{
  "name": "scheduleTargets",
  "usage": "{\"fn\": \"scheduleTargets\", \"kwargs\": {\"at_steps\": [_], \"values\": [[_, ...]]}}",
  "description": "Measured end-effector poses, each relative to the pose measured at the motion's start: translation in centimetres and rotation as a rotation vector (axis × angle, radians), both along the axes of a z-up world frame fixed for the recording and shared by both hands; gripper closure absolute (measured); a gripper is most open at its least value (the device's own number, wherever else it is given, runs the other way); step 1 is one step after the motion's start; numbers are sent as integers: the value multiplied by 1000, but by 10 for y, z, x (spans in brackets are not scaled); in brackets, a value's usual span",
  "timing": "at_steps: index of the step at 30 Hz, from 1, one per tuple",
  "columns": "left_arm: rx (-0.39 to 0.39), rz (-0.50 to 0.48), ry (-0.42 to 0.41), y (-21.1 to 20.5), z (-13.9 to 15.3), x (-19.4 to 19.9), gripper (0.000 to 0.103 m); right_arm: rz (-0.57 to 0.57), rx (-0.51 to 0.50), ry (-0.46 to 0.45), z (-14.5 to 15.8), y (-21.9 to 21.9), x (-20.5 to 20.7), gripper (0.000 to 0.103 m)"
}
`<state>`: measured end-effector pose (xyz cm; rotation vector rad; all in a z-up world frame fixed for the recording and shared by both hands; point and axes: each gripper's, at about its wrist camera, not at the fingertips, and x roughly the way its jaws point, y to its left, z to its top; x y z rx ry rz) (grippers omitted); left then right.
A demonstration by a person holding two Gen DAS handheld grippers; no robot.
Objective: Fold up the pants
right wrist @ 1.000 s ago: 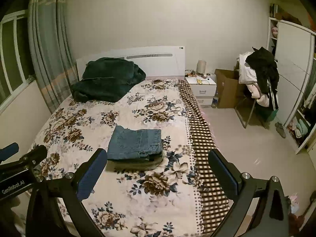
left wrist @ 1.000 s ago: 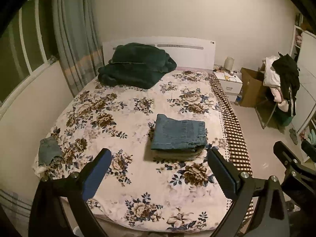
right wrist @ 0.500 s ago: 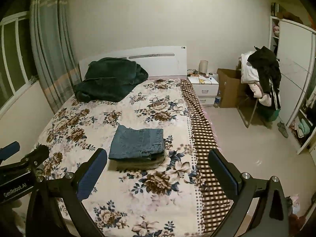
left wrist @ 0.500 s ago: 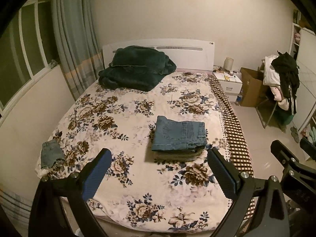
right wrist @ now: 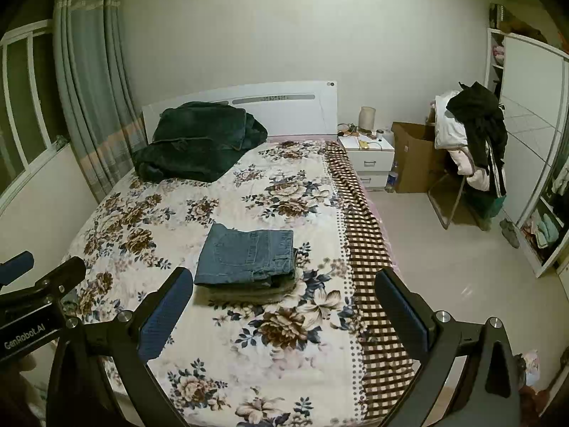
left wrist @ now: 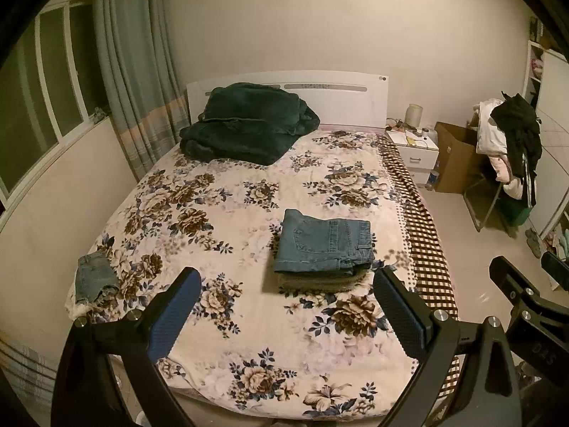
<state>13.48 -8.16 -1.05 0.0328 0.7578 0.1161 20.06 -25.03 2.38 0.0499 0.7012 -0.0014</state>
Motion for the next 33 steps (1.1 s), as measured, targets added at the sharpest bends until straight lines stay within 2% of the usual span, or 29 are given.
{"fn": "scheduleTargets", "kwargs": {"at_steps": [24, 27, 33], "values": [[-2, -17, 4, 5, 4, 1, 4, 18, 0, 11, -10, -6, 4, 0], [-3, -14, 4, 7, 2, -1, 0, 22, 4, 16, -13, -7, 7, 0], [-1, -6, 4, 11, 3, -3, 0, 21, -1, 15, -16, -9, 10, 0]]}}
